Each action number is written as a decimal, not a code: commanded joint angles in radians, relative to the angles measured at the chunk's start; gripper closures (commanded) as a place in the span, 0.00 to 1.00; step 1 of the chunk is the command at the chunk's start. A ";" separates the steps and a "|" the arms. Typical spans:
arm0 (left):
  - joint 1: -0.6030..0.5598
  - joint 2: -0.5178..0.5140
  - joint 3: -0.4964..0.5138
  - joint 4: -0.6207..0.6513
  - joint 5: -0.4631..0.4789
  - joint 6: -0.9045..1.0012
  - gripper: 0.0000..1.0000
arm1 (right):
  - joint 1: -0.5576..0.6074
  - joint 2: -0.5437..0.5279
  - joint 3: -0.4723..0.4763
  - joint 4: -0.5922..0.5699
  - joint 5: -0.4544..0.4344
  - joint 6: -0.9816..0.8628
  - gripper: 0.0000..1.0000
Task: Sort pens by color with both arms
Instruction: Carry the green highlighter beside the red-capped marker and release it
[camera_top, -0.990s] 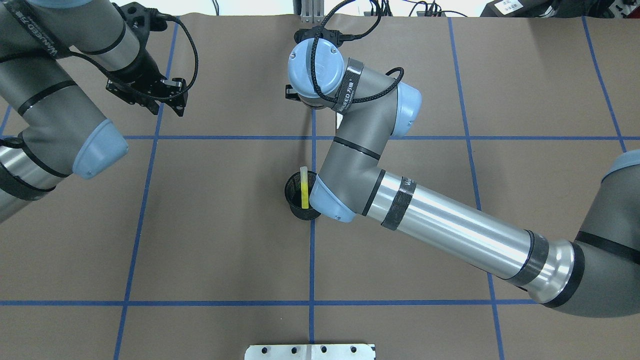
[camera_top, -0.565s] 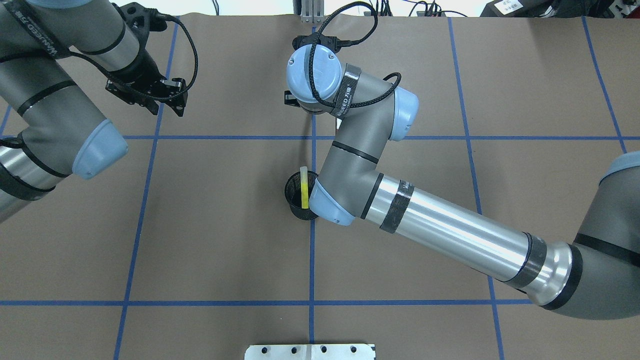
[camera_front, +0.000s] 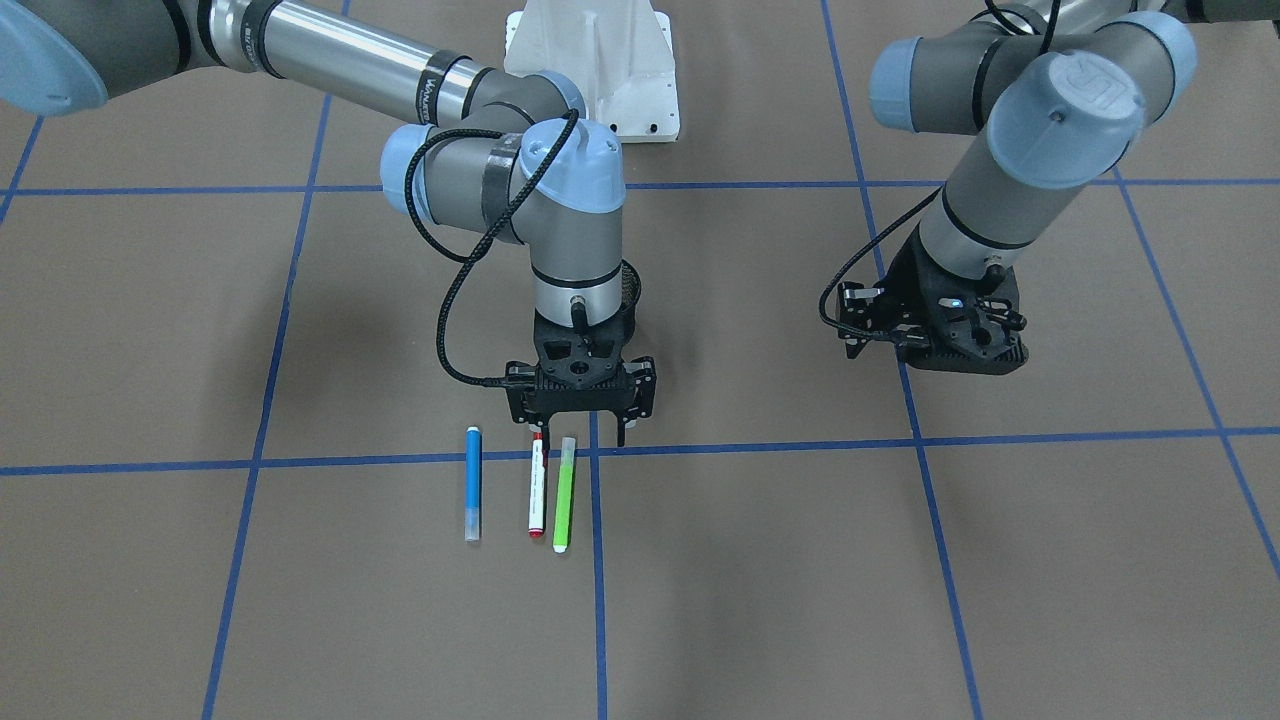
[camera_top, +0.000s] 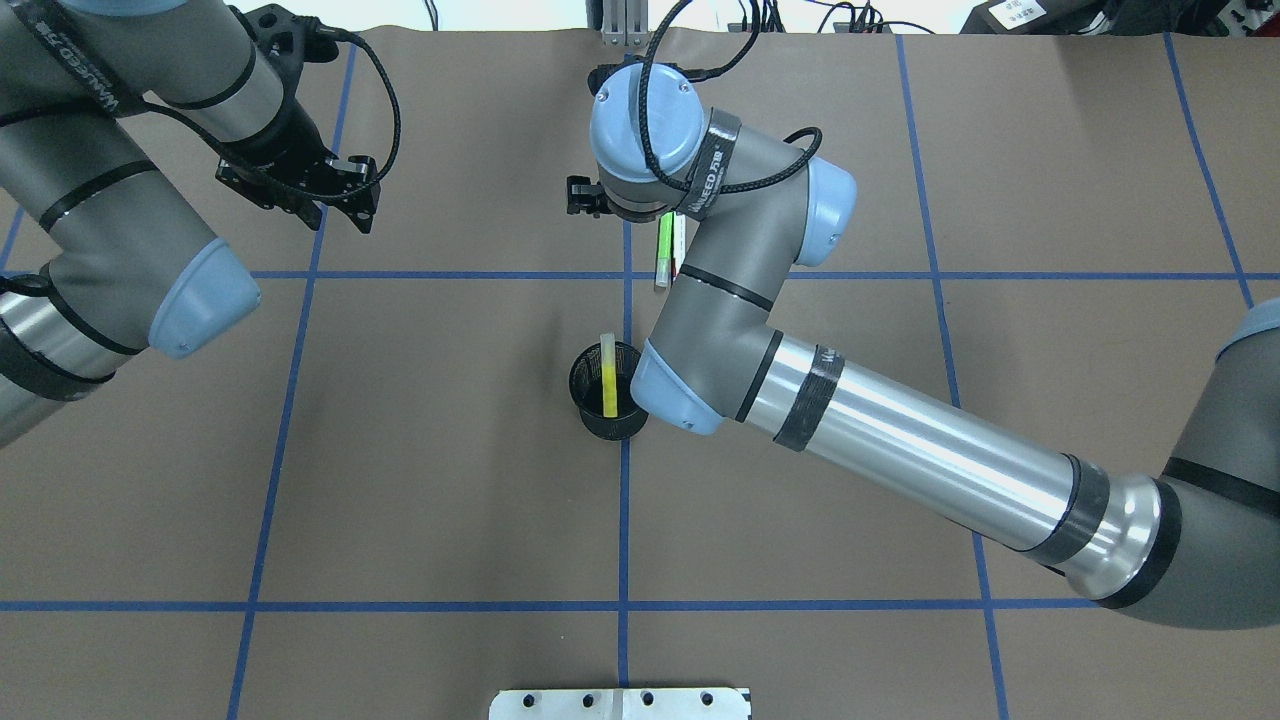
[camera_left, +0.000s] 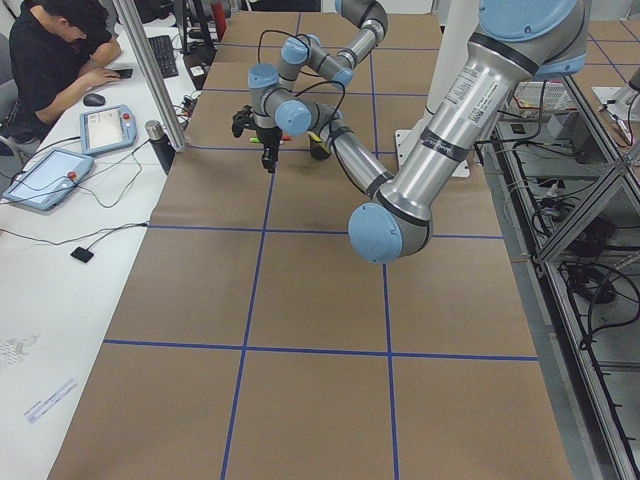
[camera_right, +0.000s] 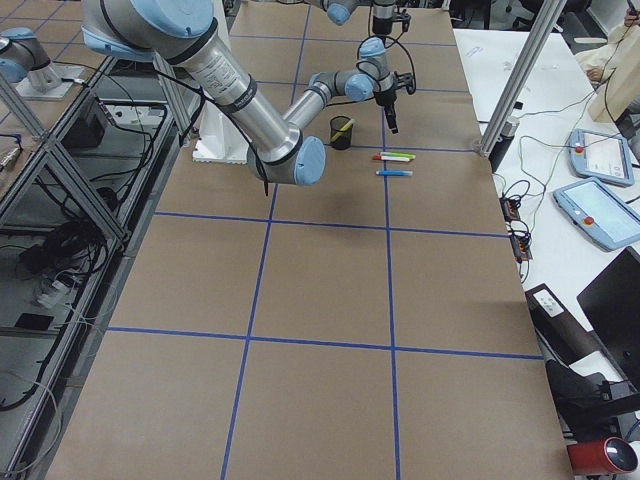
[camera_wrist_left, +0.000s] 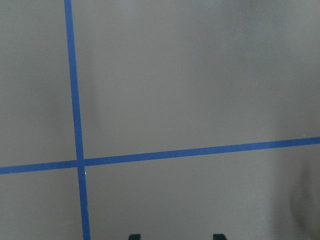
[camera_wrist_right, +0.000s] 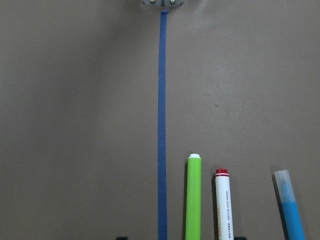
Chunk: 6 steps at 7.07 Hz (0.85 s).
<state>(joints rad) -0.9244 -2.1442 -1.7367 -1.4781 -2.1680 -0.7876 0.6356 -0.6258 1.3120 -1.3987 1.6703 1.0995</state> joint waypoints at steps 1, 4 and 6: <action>0.007 -0.008 0.000 -0.001 -0.004 -0.025 0.42 | 0.070 -0.072 0.076 -0.005 0.150 -0.074 0.01; 0.082 -0.064 0.002 -0.010 -0.001 -0.187 0.42 | 0.153 -0.175 0.199 -0.150 0.282 -0.206 0.01; 0.142 -0.101 0.002 -0.011 0.010 -0.299 0.42 | 0.212 -0.213 0.243 -0.227 0.372 -0.279 0.01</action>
<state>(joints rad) -0.8213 -2.2214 -1.7350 -1.4885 -2.1653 -1.0148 0.8133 -0.8089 1.5267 -1.5836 1.9883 0.8568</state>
